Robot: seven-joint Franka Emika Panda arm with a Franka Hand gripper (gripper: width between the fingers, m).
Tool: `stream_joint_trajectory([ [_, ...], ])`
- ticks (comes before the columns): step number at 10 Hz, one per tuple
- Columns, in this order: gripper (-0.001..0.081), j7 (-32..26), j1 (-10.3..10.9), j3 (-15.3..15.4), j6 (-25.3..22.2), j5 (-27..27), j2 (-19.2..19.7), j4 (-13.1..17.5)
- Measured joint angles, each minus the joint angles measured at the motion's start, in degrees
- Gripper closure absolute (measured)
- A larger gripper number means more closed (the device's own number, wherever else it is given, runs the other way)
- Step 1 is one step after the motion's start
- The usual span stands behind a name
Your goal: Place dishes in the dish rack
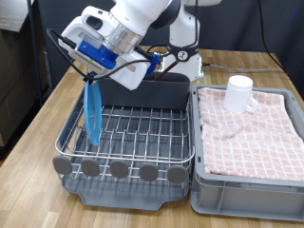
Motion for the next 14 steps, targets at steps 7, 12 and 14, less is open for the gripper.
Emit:
stream_joint_trajectory([
  [7, 0.0786, 1.09, 0.0, -0.21, 1.19, -0.1, 0.07, -1.06],
  [12, 0.025, -2.37, -0.01, -0.28, 3.53, 4.09, 0.06, -0.99],
  [14, 0.0088, -10.67, -0.01, -0.23, 3.53, 13.9, -0.07, -0.49],
])
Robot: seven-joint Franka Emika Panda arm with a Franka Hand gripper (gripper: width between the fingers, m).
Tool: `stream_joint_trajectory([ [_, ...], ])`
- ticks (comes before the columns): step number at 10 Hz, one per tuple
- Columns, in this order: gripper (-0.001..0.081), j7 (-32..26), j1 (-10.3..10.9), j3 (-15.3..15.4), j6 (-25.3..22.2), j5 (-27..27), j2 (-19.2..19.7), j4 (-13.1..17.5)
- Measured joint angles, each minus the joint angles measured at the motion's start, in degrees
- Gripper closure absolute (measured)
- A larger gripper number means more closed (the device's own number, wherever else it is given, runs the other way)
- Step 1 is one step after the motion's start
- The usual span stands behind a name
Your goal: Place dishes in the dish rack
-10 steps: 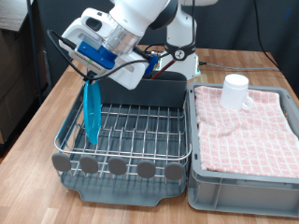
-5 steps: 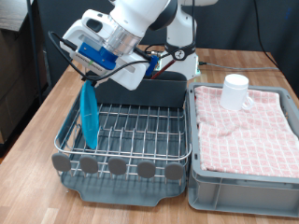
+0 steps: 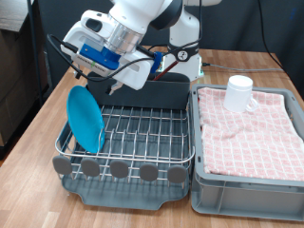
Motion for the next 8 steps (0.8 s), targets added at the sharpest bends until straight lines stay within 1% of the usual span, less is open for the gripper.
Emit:
stream_joint_trajectory([
  [1, 0.0088, -3.46, 0.0, 0.02, -0.39, 3.94, -0.26, 0.42],
  [2, 0.002, -6.6, 0.0, 0.07, -0.94, 7.91, -0.61, 0.9],
  [4, 0.0007, -13.89, 0.0, 0.16, -2.66, 17.0, -1.69, 1.78],
  [5, 0.0004, -16.43, 0.0, 0.16, -3.72, 19.16, -2.34, 2.38],
  [6, 0.0004, -17.39, 0.01, 0.17, -4.83, 19.47, -3.05, 2.97],
  [7, 0.0003, -18.07, 0.07, 0.27, -6.65, 19.5, -3.93, 3.7],
  [8, 0.0003, -18.3, 0.34, 0.62, -9.89, 19.63, -5.0, 4.75],
])
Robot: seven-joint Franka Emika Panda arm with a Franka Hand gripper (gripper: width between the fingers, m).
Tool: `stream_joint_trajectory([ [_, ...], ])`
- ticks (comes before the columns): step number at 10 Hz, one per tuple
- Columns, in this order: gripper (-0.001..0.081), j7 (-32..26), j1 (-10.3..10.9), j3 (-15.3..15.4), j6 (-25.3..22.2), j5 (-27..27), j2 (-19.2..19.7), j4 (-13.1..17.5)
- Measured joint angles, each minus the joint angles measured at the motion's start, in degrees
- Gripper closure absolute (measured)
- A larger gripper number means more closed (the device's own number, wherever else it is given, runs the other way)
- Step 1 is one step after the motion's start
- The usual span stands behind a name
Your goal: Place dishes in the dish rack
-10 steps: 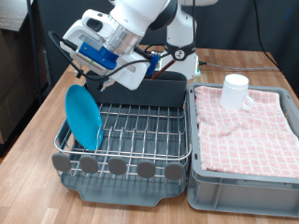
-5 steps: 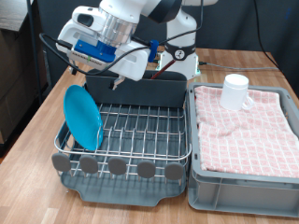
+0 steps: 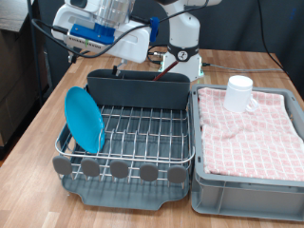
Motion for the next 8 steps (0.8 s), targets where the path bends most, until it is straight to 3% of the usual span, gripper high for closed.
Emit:
stream_joint_trajectory([
  [2, 0.0003, 0.08, 0.52, 1.37, -1.23, -4.43, -2.08, 0.79],
  [3, 0.0003, 0.1, 0.43, 1.27, -1.32, -3.61, -1.9, 0.76],
  [5, 0.0003, -0.55, 1.39, 2.43, -2.5, -0.1, -1.78, 0.36],
  [8, 0.0003, -1.05, 4.44, 5.35, -5.08, 8.21, -2.65, -1.43],
])
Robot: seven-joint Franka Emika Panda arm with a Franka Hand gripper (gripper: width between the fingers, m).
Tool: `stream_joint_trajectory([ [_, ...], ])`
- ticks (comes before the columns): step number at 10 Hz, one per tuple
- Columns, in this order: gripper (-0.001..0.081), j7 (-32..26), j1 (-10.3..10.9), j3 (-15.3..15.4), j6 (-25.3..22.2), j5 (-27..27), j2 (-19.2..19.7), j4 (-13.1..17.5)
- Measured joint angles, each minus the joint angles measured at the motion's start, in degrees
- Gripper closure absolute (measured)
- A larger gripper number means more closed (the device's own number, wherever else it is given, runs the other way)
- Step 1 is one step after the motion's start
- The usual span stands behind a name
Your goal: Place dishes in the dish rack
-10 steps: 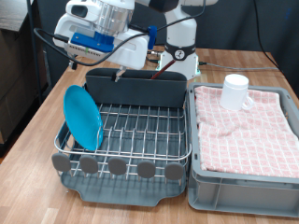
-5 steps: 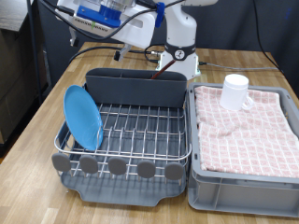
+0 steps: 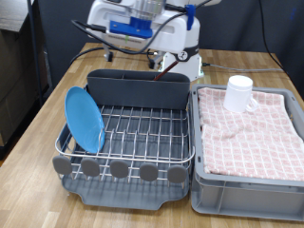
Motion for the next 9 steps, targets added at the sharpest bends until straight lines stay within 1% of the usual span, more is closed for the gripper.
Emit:
stream_joint_trajectory([
  [1, 0.0003, 2.2, 0.75, 1.18, -1.27, 0.55, -0.36, -0.4],
  [2, 0.0003, 5.21, 1.42, 2.48, -1.56, 0.39, -0.8, -1.02],
  [3, 0.0003, 7.42, 1.61, 2.94, -1.61, 0.26, -1.39, -1.61],
  [5, 0.0003, 6.1, 1.67, 2.88, -1.61, 0.26, -1.31, -1.4],
  [6, 0.0003, 5.88, 1.8, 3.35, -2.46, 0.0, -1.53, -0.82],
  [7, 0.0003, 6.33, 2.09, 4.41, -4.29, -0.45, -2.25, -0.2],
  [9, 0.0003, 9.2, 3.11, 7.02, -8.74, -0.6, -4.56, 0.3],
])
